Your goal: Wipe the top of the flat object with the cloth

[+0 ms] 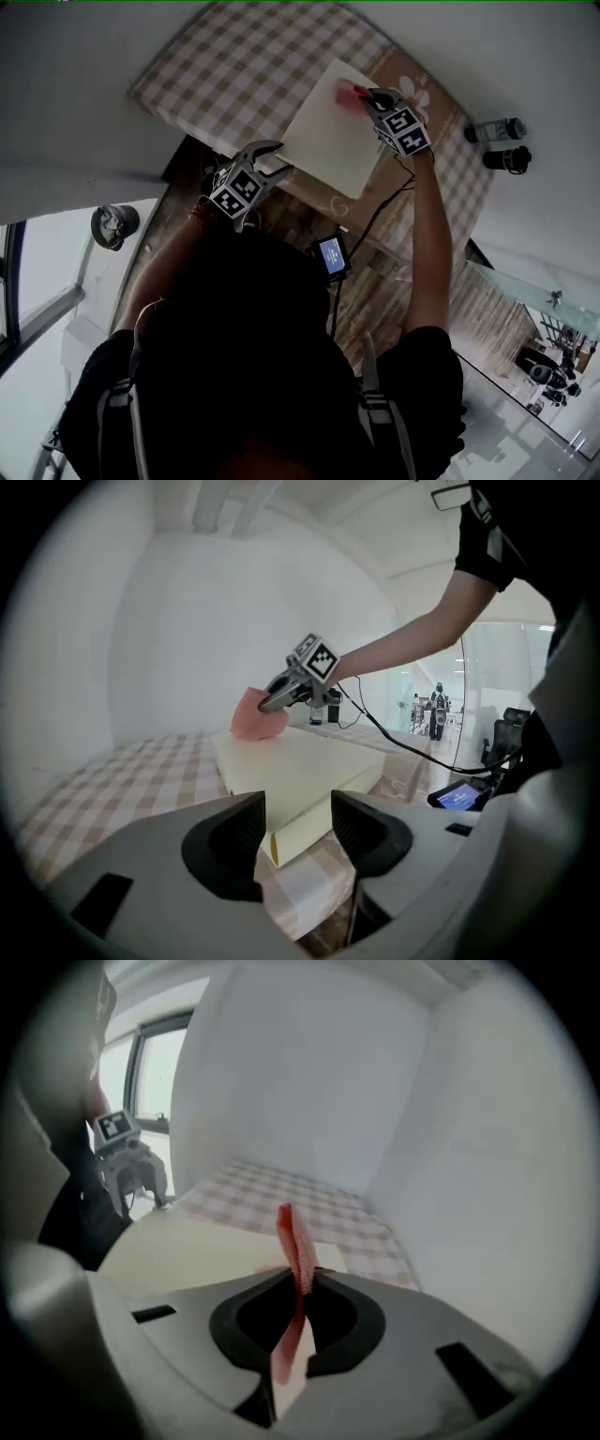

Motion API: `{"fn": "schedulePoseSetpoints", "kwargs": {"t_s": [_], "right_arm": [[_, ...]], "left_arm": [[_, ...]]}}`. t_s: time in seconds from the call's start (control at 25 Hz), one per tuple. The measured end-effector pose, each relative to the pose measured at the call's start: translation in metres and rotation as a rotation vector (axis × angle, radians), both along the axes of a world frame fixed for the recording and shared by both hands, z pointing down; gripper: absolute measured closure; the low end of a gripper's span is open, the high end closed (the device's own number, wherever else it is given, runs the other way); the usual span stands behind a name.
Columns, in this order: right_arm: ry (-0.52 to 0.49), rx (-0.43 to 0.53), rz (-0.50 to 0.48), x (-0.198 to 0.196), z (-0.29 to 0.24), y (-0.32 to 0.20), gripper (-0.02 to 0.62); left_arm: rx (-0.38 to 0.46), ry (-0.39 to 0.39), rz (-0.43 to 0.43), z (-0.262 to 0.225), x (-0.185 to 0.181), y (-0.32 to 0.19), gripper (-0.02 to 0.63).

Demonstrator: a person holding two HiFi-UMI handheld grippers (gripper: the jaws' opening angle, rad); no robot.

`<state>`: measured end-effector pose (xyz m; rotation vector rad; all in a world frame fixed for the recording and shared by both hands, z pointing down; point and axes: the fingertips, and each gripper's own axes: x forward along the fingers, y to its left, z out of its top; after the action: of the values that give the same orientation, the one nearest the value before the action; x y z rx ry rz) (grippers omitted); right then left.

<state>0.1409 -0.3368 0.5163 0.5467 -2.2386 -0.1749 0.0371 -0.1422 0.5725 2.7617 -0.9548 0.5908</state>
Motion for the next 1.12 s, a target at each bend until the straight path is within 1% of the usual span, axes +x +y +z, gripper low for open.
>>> {"fn": "schedulePoseSetpoints", "kwargs": {"t_s": [0.08, 0.16, 0.28, 0.32, 0.36, 0.44, 0.52, 0.56, 0.64, 0.68, 0.76, 0.8, 0.84, 1.0, 1.12], "right_arm": [[0.084, 0.037, 0.043, 0.009, 0.006, -0.015, 0.575], [0.144, 0.087, 0.096, 0.019, 0.005, -0.035, 0.575], [0.239, 0.212, 0.162, 0.044, -0.011, -0.095, 0.575], [0.275, 0.25, 0.165, 0.049, -0.015, -0.109, 0.575], [0.313, 0.277, 0.156, 0.049, -0.015, -0.112, 0.575], [0.381, 0.291, 0.118, 0.041, -0.003, -0.098, 0.575], [0.4, 0.286, 0.113, 0.04, 0.008, -0.101, 0.575], [0.392, 0.3, 0.138, 0.046, 0.007, -0.114, 0.575], [0.361, 0.346, 0.217, 0.06, -0.01, -0.134, 0.575], [0.351, 0.369, 0.248, 0.064, -0.021, -0.135, 0.575], [0.362, 0.398, 0.264, 0.063, -0.033, -0.122, 0.575], [0.375, 0.391, 0.254, 0.061, -0.031, -0.113, 0.575], [0.388, 0.365, 0.239, 0.059, -0.024, -0.104, 0.575], [0.438, 0.168, 0.153, 0.048, 0.034, -0.071, 0.575], [0.465, 0.09, 0.128, 0.041, 0.064, -0.053, 0.577]], "left_arm": [[0.001, -0.004, 0.01, 0.002, -0.001, 0.013, 0.373], [-0.003, -0.008, 0.016, 0.004, -0.001, 0.018, 0.373], [-0.013, -0.011, 0.028, -0.001, 0.011, -0.011, 0.373], [-0.015, -0.013, 0.031, -0.002, 0.013, -0.018, 0.373], [-0.016, -0.013, 0.032, -0.002, 0.013, -0.018, 0.373], [-0.016, -0.011, 0.031, 0.001, 0.007, -0.005, 0.373], [-0.017, -0.01, 0.033, 0.004, 0.009, -0.01, 0.373], [-0.021, -0.011, 0.036, 0.004, 0.012, -0.019, 0.373], [-0.024, -0.011, 0.04, 0.003, 0.015, -0.028, 0.373], [-0.023, -0.01, 0.039, 0.003, 0.014, -0.023, 0.373], [-0.017, -0.008, 0.027, 0.005, 0.005, -0.004, 0.382], [-0.016, -0.007, 0.02, 0.007, 0.001, 0.004, 0.389], [-0.016, -0.005, 0.015, 0.008, -0.001, 0.009, 0.39], [-0.021, -0.003, 0.019, 0.009, 0.0, 0.012, 0.39], [-0.025, -0.013, 0.029, 0.009, -0.002, 0.013, 0.388]]}}
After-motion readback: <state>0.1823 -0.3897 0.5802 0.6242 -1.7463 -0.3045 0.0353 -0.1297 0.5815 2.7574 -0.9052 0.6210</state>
